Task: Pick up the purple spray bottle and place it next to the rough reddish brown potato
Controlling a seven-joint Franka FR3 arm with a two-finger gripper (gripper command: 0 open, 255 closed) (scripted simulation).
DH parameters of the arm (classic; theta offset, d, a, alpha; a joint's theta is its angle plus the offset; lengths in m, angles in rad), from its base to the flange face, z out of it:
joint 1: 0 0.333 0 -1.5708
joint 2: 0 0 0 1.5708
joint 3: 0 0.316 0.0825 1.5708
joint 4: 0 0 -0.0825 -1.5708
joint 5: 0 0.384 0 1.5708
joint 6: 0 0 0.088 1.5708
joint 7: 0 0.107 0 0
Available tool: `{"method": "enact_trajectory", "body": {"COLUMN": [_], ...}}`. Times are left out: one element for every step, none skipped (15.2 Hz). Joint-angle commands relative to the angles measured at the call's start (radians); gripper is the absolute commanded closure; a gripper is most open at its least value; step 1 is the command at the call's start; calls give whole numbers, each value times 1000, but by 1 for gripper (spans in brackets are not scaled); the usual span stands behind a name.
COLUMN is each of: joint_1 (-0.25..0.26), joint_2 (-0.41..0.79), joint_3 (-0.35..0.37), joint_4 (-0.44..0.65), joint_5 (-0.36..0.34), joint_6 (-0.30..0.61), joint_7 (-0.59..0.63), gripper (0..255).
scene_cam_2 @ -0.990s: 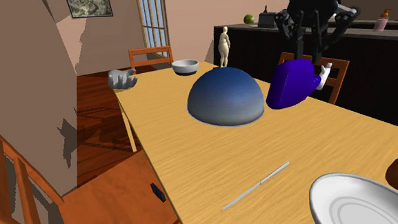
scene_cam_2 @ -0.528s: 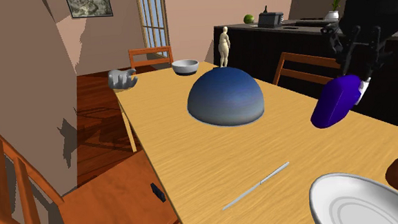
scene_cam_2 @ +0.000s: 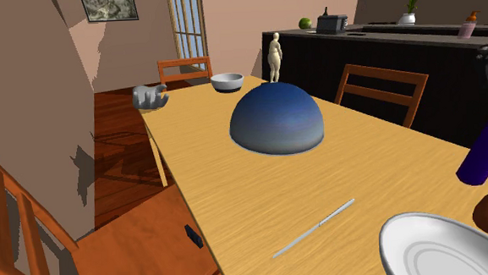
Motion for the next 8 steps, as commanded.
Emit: {"method": "enact_trajectory", "body": {"joint_1": [-15, -23, -31, -39, -47, -56, -64, -72], "joint_2": [21, 37, 53, 71, 89, 108, 128, 149], "joint_3": [-25, -37, -49, -60, -72, -82, -93, -103], "joint_4": [-5, 3, 12, 22, 34, 47, 61, 77], "joint_5": [9, 14, 19, 24, 30, 36, 42, 49], "joint_6": [27, 35, 42, 49, 56, 61, 67, 71], "joint_7": [-44, -65, -87, -108, -129, -150, -171, -192], "gripper": [255, 255, 255, 255, 255, 255, 255, 255]}}
